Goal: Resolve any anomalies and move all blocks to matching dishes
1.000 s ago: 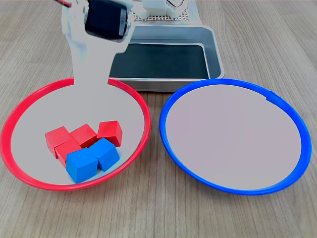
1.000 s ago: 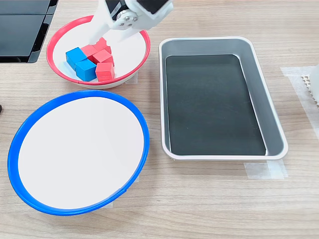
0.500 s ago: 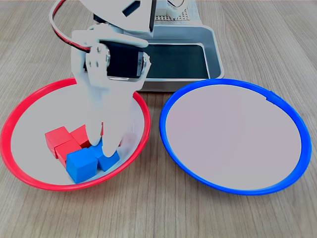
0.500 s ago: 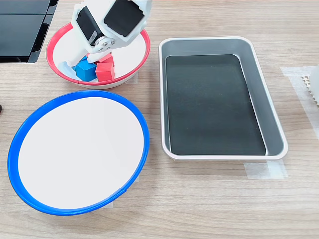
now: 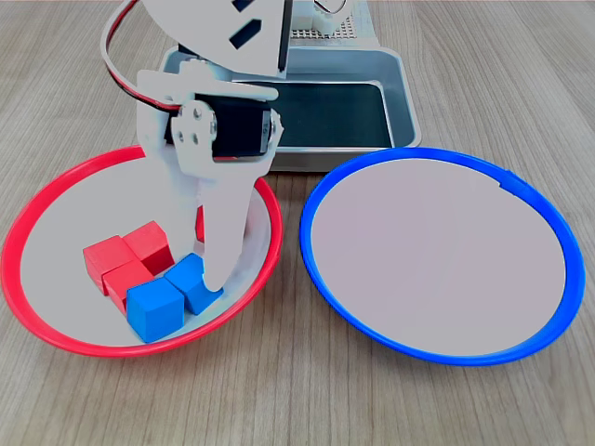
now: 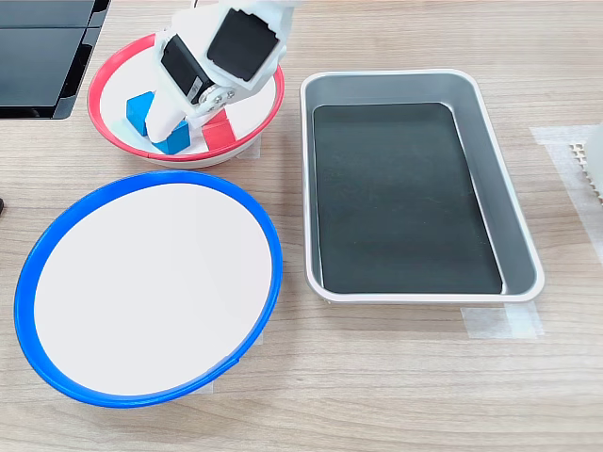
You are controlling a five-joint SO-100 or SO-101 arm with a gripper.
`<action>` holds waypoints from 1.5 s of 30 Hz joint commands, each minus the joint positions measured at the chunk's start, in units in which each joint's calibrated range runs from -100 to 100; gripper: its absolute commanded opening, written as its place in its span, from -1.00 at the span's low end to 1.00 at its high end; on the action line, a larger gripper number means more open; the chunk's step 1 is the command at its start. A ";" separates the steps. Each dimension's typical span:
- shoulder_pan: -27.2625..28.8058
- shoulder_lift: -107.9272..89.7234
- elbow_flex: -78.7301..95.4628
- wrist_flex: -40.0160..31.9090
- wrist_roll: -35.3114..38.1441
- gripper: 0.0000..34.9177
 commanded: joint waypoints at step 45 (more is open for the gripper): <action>-10.34 -23.74 8.16 4.40 -21.83 -0.50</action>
